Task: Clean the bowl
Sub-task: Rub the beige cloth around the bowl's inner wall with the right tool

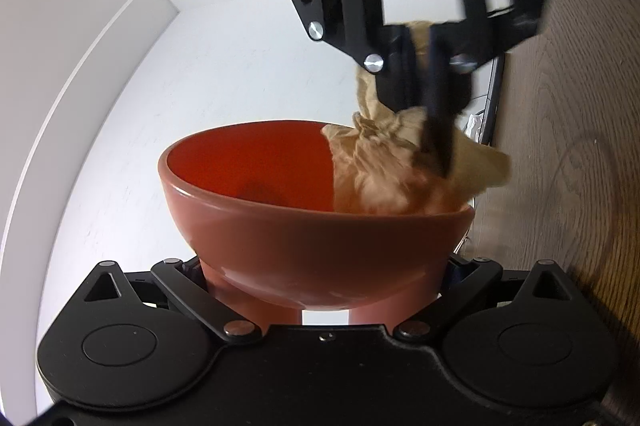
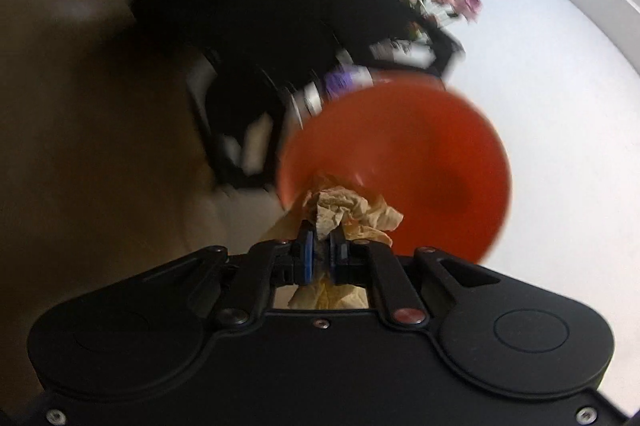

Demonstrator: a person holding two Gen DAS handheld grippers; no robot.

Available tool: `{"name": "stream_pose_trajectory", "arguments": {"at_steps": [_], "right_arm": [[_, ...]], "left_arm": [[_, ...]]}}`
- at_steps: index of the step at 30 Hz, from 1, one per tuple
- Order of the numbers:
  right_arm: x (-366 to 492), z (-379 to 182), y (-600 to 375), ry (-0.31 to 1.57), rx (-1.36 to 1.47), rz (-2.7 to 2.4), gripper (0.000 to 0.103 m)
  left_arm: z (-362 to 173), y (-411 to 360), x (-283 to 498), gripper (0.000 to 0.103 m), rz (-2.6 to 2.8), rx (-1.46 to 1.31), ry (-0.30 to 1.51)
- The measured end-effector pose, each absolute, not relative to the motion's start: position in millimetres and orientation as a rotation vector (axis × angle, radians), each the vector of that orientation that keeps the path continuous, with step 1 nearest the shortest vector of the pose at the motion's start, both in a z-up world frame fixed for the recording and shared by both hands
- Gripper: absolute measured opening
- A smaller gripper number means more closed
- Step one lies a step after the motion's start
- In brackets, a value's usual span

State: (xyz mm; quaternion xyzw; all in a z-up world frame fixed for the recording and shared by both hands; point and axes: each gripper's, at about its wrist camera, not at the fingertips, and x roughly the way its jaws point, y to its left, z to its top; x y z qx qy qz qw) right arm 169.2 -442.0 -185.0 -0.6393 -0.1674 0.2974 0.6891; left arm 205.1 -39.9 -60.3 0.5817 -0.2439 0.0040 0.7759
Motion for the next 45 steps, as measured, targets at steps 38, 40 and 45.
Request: {"name": "stream_pose_trajectory", "arguments": {"at_steps": [38, 40, 45], "right_arm": [[148, -102, -379, -0.426, -1.395, 0.582, 0.009], [159, -100, -385, -0.389, -1.410, 0.555, 0.009], [164, -111, -379, -0.296, -1.431, 0.577, 0.009]], "left_arm": [[-61, -42, 208, 0.098, 0.009, 1.259, -0.528], [-61, -41, 209, 0.098, 0.009, 1.259, -0.528], [-60, -44, 208, 0.098, 0.009, 1.259, -0.528]]}}
